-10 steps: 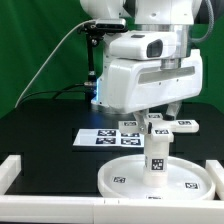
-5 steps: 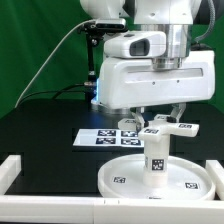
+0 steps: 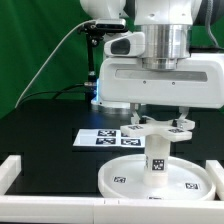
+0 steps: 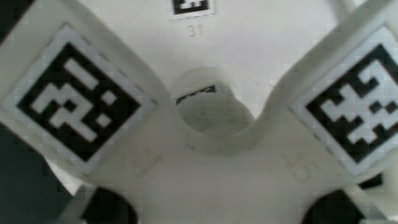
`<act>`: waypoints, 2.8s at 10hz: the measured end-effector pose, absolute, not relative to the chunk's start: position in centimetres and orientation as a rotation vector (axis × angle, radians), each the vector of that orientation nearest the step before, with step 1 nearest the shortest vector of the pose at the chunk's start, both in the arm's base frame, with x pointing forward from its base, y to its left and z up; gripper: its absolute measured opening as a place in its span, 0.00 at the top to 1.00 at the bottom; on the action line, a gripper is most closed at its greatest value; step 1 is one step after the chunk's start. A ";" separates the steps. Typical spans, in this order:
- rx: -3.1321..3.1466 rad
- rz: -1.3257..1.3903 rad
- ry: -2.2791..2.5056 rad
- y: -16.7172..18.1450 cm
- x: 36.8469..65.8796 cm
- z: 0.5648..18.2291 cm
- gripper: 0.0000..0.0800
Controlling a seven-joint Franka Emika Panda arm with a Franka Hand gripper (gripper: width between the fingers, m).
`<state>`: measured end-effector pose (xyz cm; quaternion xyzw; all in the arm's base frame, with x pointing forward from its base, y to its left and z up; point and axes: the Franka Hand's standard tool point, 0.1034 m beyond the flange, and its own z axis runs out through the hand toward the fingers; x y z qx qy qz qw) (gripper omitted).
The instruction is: Assemble round table
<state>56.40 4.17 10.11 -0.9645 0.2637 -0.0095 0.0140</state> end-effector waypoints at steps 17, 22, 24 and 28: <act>-3.020 -0.060 -0.732 4.3 56.6 12.3 0.19; -2.907 -0.107 -1.195 4.0 56.2 11.6 0.19; -2.906 -0.080 -1.186 4.0 55.8 10.6 0.19; -2.924 -0.059 -1.131 4.3 55.5 9.8 0.21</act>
Offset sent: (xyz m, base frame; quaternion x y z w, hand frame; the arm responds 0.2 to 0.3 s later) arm 0.0000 0.0000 0.0000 0.0000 0.0000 0.0000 1.0000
